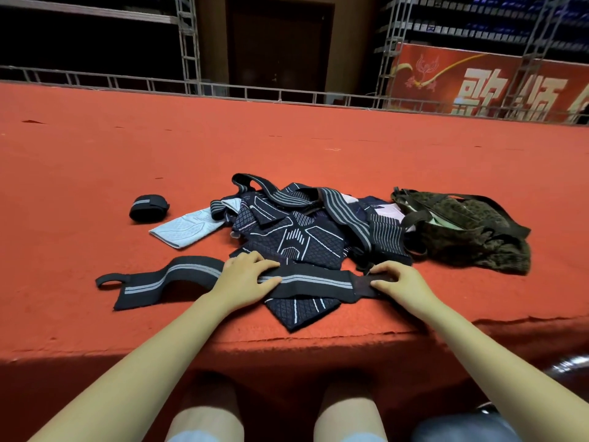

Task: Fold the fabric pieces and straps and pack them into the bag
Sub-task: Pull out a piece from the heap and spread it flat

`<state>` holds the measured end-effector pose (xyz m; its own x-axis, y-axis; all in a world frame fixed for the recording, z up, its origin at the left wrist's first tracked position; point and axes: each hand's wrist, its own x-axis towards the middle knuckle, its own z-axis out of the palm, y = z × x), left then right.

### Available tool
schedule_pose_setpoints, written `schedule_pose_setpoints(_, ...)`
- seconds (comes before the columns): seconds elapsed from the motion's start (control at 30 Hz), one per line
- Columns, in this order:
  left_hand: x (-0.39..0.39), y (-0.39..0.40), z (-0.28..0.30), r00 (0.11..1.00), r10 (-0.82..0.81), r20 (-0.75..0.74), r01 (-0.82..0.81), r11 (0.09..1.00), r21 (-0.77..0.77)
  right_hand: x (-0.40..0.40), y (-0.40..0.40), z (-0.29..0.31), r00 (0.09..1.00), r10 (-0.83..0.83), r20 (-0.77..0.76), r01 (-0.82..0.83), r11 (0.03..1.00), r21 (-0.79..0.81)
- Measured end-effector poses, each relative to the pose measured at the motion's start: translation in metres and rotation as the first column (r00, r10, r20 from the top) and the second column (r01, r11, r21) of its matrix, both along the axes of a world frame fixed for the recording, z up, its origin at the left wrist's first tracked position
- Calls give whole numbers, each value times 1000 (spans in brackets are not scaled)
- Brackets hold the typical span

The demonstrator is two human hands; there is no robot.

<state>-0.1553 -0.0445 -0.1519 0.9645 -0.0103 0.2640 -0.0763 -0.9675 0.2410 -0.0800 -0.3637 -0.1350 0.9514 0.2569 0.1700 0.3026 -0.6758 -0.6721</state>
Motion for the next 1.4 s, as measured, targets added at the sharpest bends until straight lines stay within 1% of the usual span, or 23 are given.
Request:
schedule_pose_setpoints(0.1, -6, 2, -3, 1000, -7, 1, 7, 1000, -23, -8, 1, -6, 998, 1, 60, 0, 1000, -16)
schedule_pose_setpoints(0.2, -12, 3, -3, 1000, -30, -1, 30, 1000, -8, -11, 3, -8, 990, 19, 142, 1, 990, -141)
schedule_pose_setpoints(0.3, -19, 13, 2, 998, -39, 54, 40, 999, -15, -13, 6, -2, 973, 14, 231, 36, 976, -214)
schedule_pose_setpoints(0.4, -28, 29, 13, 996, -1, 88, 5, 999, -46, -17, 19, 7, 937, 7, 350, 65, 979, -194)
schedule_pose_setpoints(0.47, -32, 43, 17, 994, 39, 105, -29, 995, -93, -22, 37, 14, 922, 17, 387, 49, 986, -160)
schedule_pose_setpoints(0.57, -39, 64, 19, 986, 118, 117, -91, 973, -212, -29, 76, 22, 937, 77, 341, -36, 992, -125)
schedule_pose_setpoints(0.67, -47, 87, 22, 957, 252, 144, -190, 919, -346, -39, 126, 24, 958, 147, 245, -144, 989, -29)
schedule_pose_setpoints(0.73, -54, 103, 23, 932, 334, 139, -262, 887, -380, -49, 164, 24, 960, 204, 190, -212, 977, 26)
schedule_pose_setpoints(0.8, -63, 117, 20, 915, 399, 62, -350, 860, -373, -60, 200, 23, 954, 261, 148, -273, 960, 64)
schedule_pose_setpoints(0.9, -78, 134, 13, 866, 486, -116, -497, 813, -303, -74, 246, 19, 925, 355, 135, -368, 926, 85)
schedule_pose_setpoints(0.97, -90, 141, 8, 825, 539, -171, -564, 806, -178, -84, 269, 15, 891, 426, 156, -438, 898, 47)
schedule_pose_setpoints(1.03, -100, 145, 3, 806, 575, -139, -585, 810, -38, -90, 285, 9, 862, 477, 172, -484, 875, -2)
schedule_pose_setpoints(1.07, -104, 147, 0, 800, 589, -114, -593, 805, 2, -91, 291, 5, 852, 497, 165, -500, 866, -27)
schedule_pose_setpoints(1.2, -110, 152, -4, 765, 644, -35, -638, 763, 99, -90, 294, -16, 834, 538, 125, -525, 842, -124)
schedule_pose_setpoints(1.27, -111, 155, -2, 746, 664, -59, -656, 747, 110, -88, 291, -24, 836, 533, 133, -521, 846, -115)
schedule_pose_setpoints(1.3, -110, 158, 0, 747, 659, -86, -655, 752, 79, -87, 290, -26, 838, 526, 141, -515, 850, -109)
schedule_pose_setpoints(1.33, -110, 162, 3, 764, 636, -113, -639, 769, 9, -86, 290, -27, 840, 522, 149, -512, 853, -106)
schedule_pose_setpoints(1.4, -108, 169, 9, 830, 543, -124, -556, 795, -243, -85, 291, -27, 838, 520, 165, -509, 854, -108)
